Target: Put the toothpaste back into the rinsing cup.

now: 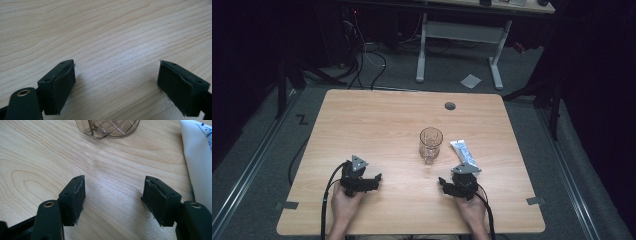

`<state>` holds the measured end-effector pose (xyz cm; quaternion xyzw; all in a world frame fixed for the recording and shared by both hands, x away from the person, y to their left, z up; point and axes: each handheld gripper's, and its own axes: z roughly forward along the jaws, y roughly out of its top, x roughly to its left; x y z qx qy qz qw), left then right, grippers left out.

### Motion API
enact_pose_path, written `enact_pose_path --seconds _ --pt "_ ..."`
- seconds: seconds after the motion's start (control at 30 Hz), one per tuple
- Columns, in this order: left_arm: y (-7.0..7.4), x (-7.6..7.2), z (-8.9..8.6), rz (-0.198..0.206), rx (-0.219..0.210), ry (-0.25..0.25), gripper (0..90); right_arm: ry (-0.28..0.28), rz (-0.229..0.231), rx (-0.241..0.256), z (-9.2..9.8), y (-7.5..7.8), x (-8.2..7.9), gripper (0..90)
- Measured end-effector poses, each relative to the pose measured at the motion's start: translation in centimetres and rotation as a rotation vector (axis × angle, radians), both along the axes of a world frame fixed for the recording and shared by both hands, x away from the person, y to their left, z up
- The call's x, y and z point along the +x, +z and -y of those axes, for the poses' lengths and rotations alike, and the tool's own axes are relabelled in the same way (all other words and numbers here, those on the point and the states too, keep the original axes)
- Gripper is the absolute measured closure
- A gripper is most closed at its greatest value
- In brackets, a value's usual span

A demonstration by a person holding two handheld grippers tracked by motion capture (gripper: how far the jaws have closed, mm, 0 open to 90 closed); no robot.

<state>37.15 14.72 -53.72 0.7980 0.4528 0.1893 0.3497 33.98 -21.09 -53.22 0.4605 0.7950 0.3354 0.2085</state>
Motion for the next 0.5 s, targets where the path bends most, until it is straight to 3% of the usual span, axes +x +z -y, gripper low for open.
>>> enact_pose_path --seconds 0.5 --pt "0.0 0.0 0.0 0.0 0.0 0.0 15.1 0.001 -0.003 0.0 -0.03 0.0 -0.03 33.8"
